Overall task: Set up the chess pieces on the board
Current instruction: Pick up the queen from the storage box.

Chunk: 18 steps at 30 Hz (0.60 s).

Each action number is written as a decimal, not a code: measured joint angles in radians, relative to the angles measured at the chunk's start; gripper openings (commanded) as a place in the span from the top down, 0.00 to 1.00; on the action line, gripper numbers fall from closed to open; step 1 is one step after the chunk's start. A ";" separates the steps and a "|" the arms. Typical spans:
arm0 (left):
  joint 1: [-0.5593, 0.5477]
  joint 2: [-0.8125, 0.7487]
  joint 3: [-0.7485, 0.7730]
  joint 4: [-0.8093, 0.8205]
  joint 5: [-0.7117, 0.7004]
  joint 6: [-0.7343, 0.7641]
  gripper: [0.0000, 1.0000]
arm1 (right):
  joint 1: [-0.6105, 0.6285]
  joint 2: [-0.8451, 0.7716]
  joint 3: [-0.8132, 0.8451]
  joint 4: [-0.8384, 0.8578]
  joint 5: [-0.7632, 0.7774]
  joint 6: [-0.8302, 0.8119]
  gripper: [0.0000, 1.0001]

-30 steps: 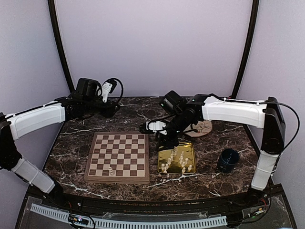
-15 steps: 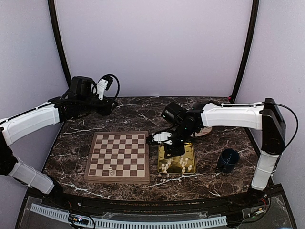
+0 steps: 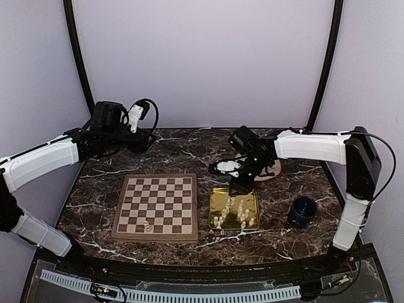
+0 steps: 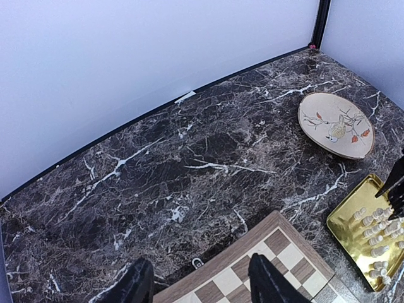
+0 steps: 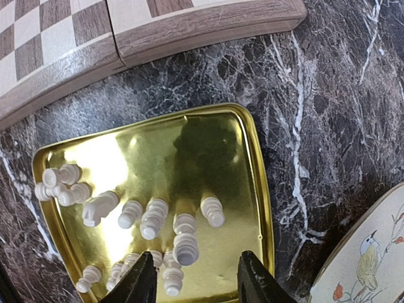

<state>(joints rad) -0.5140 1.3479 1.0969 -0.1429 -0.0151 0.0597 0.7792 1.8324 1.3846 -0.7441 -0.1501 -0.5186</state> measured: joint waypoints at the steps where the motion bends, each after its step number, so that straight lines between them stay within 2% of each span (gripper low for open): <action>1: 0.000 0.000 0.000 -0.002 0.000 0.000 0.46 | -0.006 0.000 -0.002 0.002 0.003 0.005 0.52; 10: 0.000 0.000 0.000 -0.009 0.008 0.000 0.46 | -0.010 0.002 -0.017 0.005 0.013 0.018 0.55; 18: 0.000 0.000 0.000 -0.009 0.014 0.000 0.46 | -0.010 0.032 -0.017 0.004 0.011 0.027 0.64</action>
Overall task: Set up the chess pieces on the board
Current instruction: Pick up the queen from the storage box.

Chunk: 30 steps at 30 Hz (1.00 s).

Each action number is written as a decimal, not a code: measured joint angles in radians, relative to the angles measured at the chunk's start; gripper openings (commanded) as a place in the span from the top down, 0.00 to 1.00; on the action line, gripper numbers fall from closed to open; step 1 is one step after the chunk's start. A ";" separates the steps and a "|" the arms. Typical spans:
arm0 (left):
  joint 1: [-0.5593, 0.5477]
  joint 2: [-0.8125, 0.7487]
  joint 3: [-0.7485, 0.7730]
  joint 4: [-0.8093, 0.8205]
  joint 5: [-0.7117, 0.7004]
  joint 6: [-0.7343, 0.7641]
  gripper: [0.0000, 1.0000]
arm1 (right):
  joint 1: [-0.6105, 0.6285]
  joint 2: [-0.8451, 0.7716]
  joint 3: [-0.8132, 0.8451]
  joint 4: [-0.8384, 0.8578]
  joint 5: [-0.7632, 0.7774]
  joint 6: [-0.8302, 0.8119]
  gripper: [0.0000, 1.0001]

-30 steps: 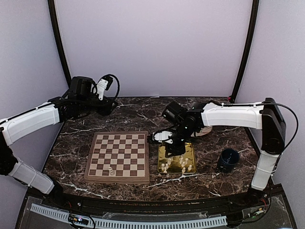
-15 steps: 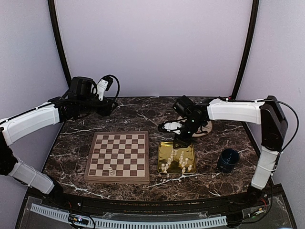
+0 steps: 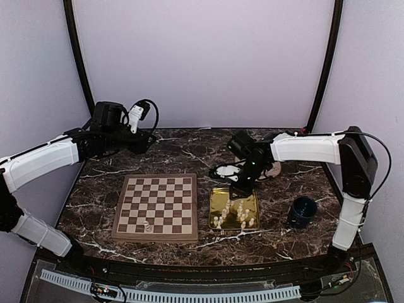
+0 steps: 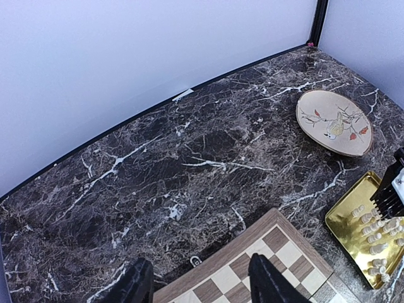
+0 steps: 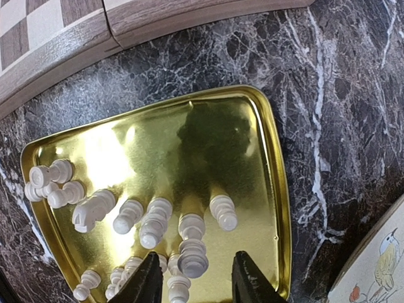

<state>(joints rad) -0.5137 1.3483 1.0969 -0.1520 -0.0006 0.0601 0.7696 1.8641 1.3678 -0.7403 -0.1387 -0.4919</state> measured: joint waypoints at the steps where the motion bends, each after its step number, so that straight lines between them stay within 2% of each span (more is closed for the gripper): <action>1: 0.000 0.000 0.000 0.000 0.001 0.000 0.46 | 0.000 0.006 0.000 0.000 0.000 0.000 0.66; 7: 0.000 0.000 0.000 -0.001 0.005 0.000 0.46 | 0.000 0.047 0.001 -0.007 -0.008 0.006 0.84; 13: 0.000 0.000 0.000 -0.002 0.009 0.000 0.46 | -0.011 0.051 0.009 -0.023 -0.038 0.015 0.92; 30: 0.000 0.004 0.000 -0.007 0.019 0.000 0.46 | -0.110 0.051 0.035 -0.072 -0.202 0.019 0.95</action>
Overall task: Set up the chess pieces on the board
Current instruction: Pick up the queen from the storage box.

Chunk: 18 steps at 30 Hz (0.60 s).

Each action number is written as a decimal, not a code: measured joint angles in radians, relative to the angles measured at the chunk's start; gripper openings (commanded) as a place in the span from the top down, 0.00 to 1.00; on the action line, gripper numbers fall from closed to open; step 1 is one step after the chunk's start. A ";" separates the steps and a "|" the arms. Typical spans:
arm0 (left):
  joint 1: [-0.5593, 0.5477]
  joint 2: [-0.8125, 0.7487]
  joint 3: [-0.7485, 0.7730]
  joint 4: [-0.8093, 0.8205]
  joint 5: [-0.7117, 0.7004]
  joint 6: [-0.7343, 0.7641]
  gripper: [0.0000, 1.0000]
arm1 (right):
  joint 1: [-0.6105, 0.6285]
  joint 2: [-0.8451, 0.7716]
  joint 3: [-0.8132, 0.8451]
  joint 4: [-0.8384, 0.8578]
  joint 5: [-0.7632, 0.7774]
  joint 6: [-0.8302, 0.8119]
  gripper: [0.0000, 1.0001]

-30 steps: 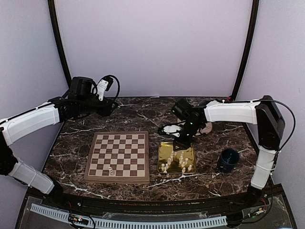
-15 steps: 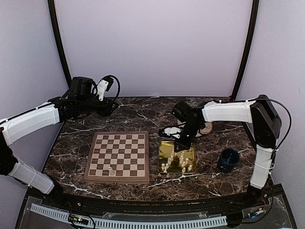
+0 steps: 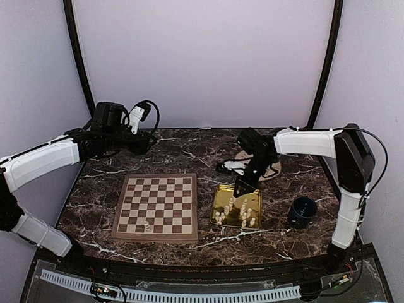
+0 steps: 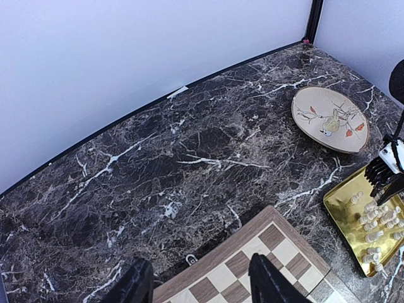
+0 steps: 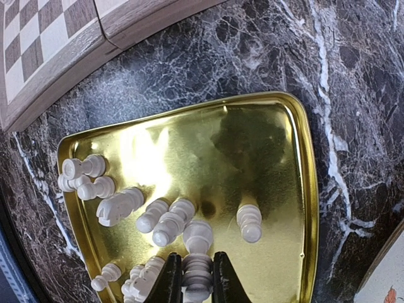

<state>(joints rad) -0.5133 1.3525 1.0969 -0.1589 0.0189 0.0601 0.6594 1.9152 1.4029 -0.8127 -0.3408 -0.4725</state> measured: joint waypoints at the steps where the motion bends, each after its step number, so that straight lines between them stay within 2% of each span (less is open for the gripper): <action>1: 0.000 0.001 0.000 0.000 0.000 0.000 0.46 | -0.002 0.000 0.003 -0.002 -0.006 0.000 0.95; 10: 0.000 0.002 0.000 0.000 0.004 0.000 0.46 | -0.005 -0.002 0.010 -0.007 -0.014 0.002 0.95; 18: 0.000 0.003 0.000 -0.001 0.007 0.000 0.46 | -0.004 -0.046 0.033 -0.011 0.122 0.000 0.94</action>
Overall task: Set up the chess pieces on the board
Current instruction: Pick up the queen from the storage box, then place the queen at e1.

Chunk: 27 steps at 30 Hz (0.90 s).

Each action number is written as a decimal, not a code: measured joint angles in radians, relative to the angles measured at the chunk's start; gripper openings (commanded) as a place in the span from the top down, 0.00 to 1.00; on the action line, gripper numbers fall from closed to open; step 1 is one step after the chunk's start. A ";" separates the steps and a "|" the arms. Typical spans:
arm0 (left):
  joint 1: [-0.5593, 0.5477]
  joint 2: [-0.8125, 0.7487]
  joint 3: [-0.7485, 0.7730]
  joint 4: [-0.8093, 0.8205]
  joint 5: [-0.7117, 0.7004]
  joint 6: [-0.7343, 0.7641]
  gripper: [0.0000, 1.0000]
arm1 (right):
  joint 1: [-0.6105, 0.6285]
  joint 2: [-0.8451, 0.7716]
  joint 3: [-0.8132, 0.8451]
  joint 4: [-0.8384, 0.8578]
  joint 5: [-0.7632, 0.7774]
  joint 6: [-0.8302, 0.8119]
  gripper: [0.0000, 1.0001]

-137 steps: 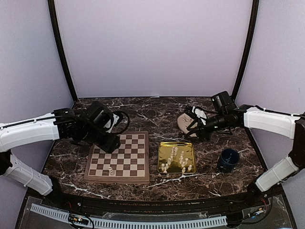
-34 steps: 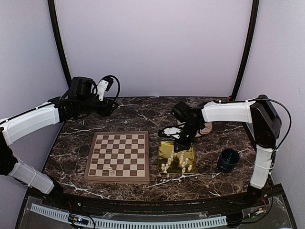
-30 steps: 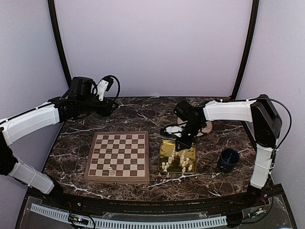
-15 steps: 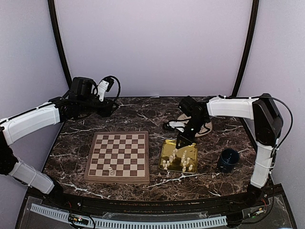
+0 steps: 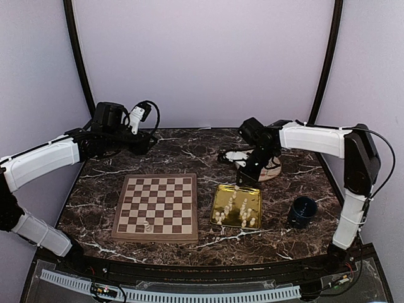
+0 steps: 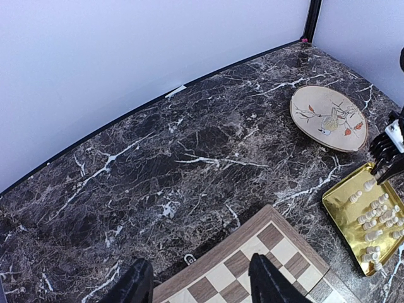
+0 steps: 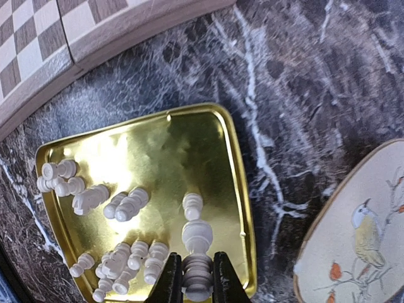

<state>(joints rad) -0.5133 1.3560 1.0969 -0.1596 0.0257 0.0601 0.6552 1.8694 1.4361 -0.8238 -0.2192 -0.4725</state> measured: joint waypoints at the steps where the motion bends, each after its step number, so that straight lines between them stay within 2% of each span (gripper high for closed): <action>1: 0.000 0.000 0.000 0.000 0.000 0.000 0.46 | 0.005 -0.008 0.017 -0.002 0.014 -0.002 0.94; 6: 0.000 0.000 0.000 0.000 0.000 0.000 0.46 | 0.055 -0.034 0.110 -0.003 0.072 -0.014 0.94; 12: 0.000 0.000 0.000 0.000 0.001 0.000 0.46 | 0.234 -0.019 0.241 -0.024 0.112 -0.028 0.93; 19: 0.000 0.000 0.000 0.000 0.007 0.000 0.46 | 0.411 0.116 0.461 -0.075 0.112 -0.048 0.93; 27: 0.000 0.000 0.000 0.000 0.016 0.000 0.46 | 0.523 0.269 0.599 -0.143 0.112 -0.064 0.93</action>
<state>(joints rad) -0.5133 1.3556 1.0969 -0.1596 0.0422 0.0597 1.1778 2.1387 2.0346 -0.9665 -0.1074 -0.5369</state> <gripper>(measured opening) 0.543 0.130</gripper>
